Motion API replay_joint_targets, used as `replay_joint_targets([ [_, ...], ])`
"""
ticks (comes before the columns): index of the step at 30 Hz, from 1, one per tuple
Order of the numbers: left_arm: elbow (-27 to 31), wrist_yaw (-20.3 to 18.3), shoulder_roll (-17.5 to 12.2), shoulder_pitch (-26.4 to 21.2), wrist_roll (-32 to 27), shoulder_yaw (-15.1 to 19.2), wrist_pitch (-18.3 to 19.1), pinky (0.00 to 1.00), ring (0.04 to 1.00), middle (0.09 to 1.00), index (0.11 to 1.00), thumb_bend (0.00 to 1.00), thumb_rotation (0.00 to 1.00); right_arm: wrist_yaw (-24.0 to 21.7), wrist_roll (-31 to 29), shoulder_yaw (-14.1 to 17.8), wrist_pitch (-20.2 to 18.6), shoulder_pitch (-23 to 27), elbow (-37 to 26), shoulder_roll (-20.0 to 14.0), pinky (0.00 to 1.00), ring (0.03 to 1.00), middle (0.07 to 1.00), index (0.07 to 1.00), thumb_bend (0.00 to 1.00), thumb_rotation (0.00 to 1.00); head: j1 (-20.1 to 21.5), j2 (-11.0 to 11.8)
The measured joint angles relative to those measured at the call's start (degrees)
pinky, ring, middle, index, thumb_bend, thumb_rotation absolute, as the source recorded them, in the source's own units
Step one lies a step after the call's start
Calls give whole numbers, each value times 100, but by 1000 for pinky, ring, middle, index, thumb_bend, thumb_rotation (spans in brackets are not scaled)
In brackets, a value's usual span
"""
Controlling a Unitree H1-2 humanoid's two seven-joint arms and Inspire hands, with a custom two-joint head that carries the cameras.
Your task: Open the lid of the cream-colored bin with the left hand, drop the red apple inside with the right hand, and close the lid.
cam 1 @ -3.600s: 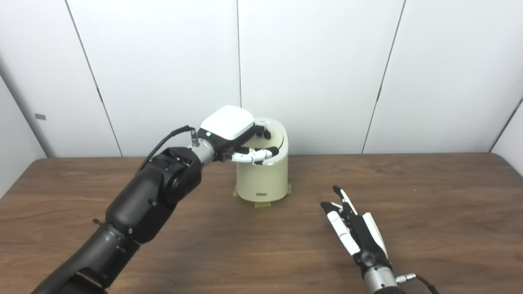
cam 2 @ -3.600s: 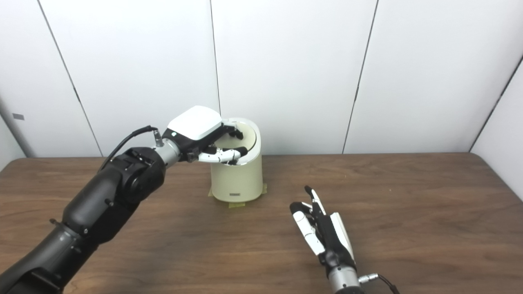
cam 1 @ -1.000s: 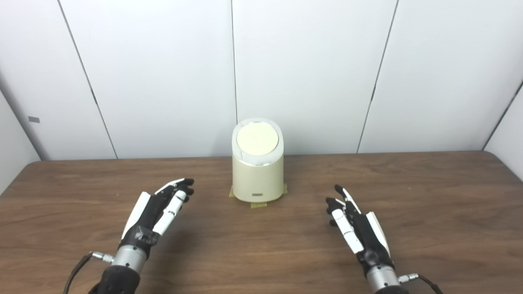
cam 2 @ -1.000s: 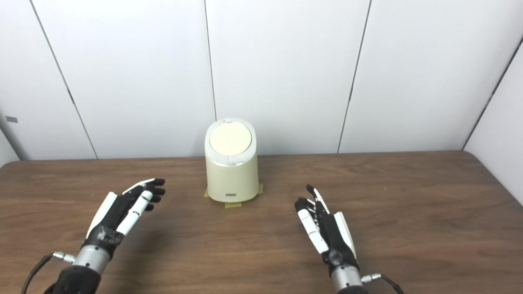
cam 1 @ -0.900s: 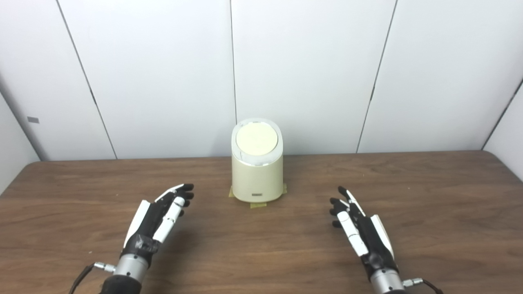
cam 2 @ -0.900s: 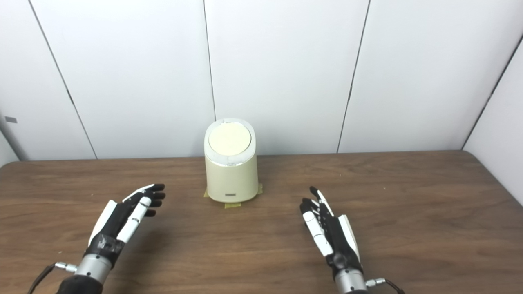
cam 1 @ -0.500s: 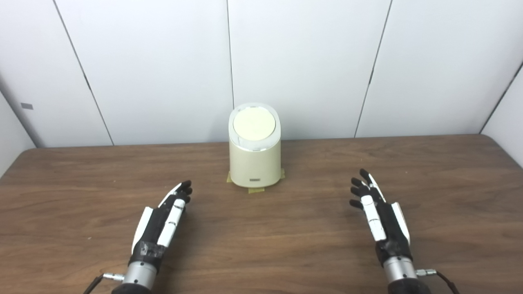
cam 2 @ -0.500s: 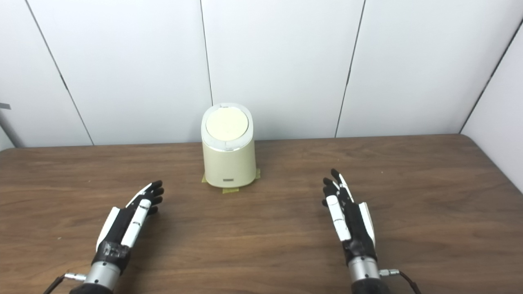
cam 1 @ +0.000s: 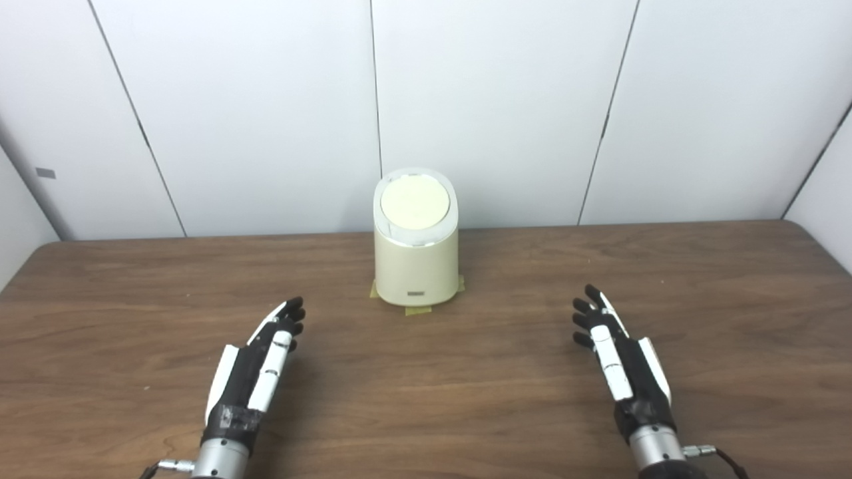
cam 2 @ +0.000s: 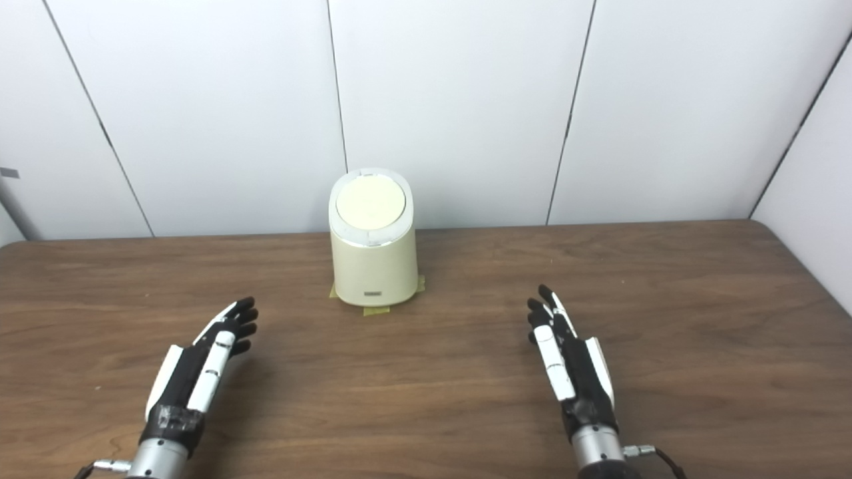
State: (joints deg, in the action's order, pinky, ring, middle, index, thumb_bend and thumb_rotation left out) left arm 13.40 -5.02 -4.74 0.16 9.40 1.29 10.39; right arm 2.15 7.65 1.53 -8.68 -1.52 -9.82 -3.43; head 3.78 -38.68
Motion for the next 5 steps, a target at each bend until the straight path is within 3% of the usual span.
replay_joint_targets([
  [5,24,12,3,-2,-27,-39,43,882,881,884,903,366,991,-63,-277,45,-172,3,-67,7,875,900,903,959,464,999,17,-35],
])
